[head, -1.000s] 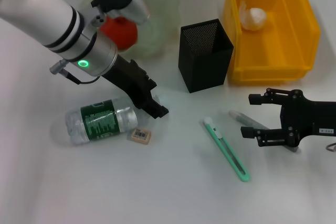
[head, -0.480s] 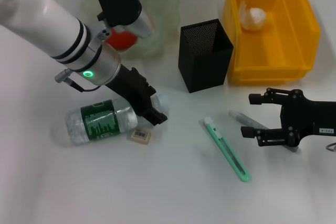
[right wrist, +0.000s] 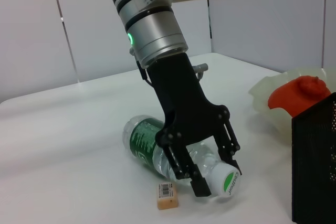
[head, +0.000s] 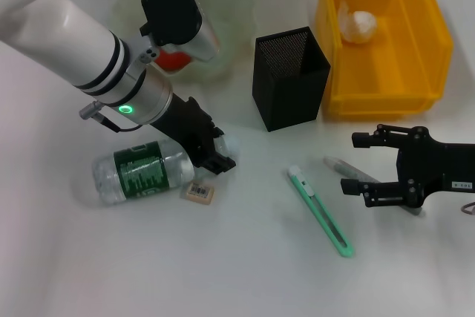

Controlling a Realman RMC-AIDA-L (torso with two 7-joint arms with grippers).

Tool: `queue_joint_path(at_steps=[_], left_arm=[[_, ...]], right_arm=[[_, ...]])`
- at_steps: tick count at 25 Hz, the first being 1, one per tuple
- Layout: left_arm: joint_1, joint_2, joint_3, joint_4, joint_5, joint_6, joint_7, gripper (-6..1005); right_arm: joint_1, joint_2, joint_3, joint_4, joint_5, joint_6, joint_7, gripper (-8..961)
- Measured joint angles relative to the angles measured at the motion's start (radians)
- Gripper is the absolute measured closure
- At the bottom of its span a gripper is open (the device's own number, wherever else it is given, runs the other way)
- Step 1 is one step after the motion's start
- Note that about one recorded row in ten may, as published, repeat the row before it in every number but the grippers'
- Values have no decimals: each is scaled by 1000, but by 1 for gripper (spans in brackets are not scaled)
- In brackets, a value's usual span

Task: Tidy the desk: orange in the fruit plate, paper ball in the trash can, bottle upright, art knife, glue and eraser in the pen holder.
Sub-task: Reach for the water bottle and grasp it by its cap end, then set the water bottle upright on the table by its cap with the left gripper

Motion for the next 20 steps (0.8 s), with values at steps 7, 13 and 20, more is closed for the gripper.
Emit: queue_joint_path(at_steps=[7,13,20], left_arm=[[0,0,0,9,-2,8,2,506],[1,0,-3,13,-3,19,2,561],[3,1,-7,29,-12,32,2,560]], right_arm=[[0,0,2,-1,2,-4,0,121],[0,0,3,-1,2,-4,0,121],[0,0,3,-1,2,-3,0,121]])
